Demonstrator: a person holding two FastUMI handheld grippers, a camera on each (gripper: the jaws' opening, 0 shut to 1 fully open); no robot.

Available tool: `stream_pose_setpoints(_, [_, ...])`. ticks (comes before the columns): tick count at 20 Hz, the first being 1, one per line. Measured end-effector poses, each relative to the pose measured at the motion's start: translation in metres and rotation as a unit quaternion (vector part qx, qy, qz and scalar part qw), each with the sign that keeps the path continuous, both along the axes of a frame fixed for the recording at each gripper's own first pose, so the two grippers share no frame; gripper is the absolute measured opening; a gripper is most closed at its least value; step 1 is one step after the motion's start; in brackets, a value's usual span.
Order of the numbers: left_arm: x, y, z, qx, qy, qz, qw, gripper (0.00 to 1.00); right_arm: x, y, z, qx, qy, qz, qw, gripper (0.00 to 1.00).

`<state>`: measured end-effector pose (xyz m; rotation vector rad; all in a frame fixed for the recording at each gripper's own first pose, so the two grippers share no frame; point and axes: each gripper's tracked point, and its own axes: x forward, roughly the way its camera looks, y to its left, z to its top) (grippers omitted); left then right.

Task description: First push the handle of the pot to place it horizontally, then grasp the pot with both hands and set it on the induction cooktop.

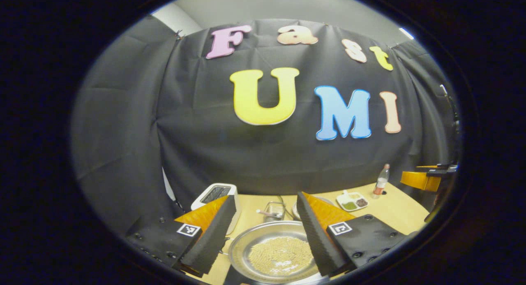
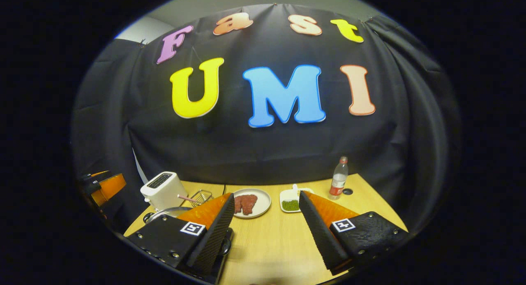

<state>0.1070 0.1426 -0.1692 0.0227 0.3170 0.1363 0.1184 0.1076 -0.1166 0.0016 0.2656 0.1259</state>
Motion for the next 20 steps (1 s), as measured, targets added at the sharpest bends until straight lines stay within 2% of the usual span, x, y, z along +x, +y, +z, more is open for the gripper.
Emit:
stream_pose_setpoints(1, [0.010, -0.030, 0.010, -0.008, -0.009, -0.007, 1.000, 0.95, -0.004, -0.011, 0.015, 0.001, -0.012, -0.001, 1.000, 0.97])
stream_pose_setpoints(2, [0.009, -0.055, 0.026, -0.018, -0.019, -0.012, 1.000, 1.00, -0.009, -0.021, 0.030, 0.006, -0.025, 0.000, 1.000, 0.96])
stream_pose_setpoints(4, [0.010, -0.097, 0.064, -0.033, -0.049, -0.021, 0.998, 0.99, -0.020, -0.041, 0.057, 0.012, -0.043, 0.003, 0.999, 0.96])
stream_pose_setpoints(9, [0.004, -0.164, 0.126, -0.031, -0.102, -0.032, 0.994, 0.99, -0.040, -0.086, 0.104, 0.024, -0.079, 0.007, 0.997, 0.96])
stream_pose_setpoints(14, [-0.005, -0.186, 0.132, -0.019, -0.101, -0.022, 0.994, 0.95, -0.048, -0.108, 0.111, 0.033, -0.083, 0.023, 0.996, 0.96])
stream_pose_setpoints(16, [-0.009, -0.185, 0.136, -0.025, -0.102, -0.019, 0.994, 0.99, -0.050, -0.115, 0.110, 0.031, -0.083, 0.017, 0.996, 0.96])
stream_pose_setpoints(18, [-0.016, -0.185, 0.139, -0.029, -0.107, -0.025, 0.994, 0.95, -0.056, -0.115, 0.117, 0.035, -0.090, 0.009, 0.995, 1.00])
stream_pose_setpoints(20, [-0.018, -0.178, 0.145, -0.024, -0.108, -0.034, 0.993, 0.99, -0.059, -0.115, 0.121, 0.029, -0.096, -0.003, 0.995, 0.96])
